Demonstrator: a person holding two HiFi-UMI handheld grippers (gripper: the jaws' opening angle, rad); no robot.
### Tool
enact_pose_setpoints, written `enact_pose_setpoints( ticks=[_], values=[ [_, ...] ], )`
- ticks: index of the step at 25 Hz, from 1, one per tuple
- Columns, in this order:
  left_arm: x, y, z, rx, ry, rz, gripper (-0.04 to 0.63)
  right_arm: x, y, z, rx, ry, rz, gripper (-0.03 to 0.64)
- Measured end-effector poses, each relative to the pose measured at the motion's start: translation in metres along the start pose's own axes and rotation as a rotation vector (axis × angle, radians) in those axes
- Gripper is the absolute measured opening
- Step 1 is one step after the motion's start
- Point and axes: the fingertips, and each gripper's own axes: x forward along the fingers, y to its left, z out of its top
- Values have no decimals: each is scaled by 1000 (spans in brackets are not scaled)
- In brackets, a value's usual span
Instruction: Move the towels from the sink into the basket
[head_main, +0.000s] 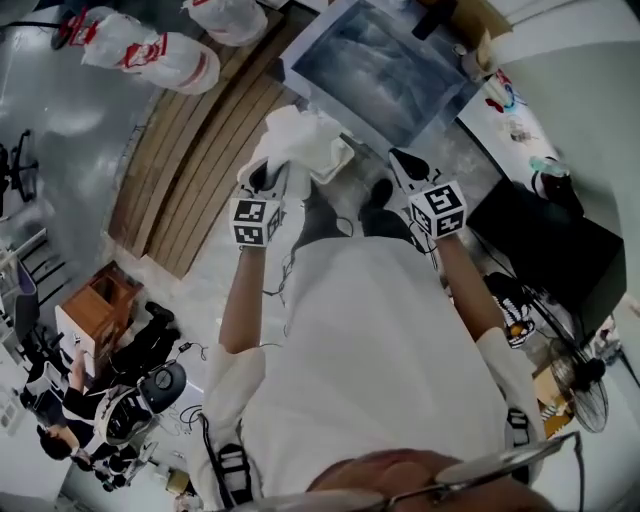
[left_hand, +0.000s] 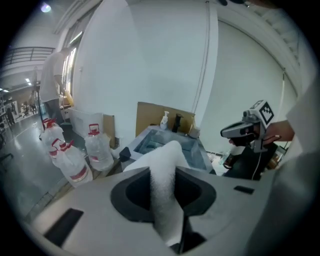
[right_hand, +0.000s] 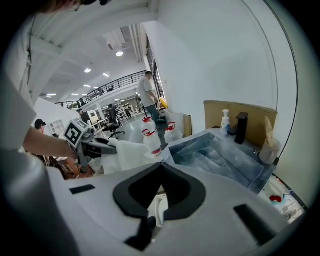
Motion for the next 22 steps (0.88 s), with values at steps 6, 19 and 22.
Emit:
enact_pose_setpoints(
  ticks=[6,19,22],
  values=[
    [58,12,-82,8,97,-80,89,52,31,-67,6,111,42,-2],
    [253,43,-294,108,298,-223,89,176,42,-242,146,291,28,-2],
    [297,55,-351,128,385,-236,89,203,42,-279,180,313,32,-2]
  ],
)
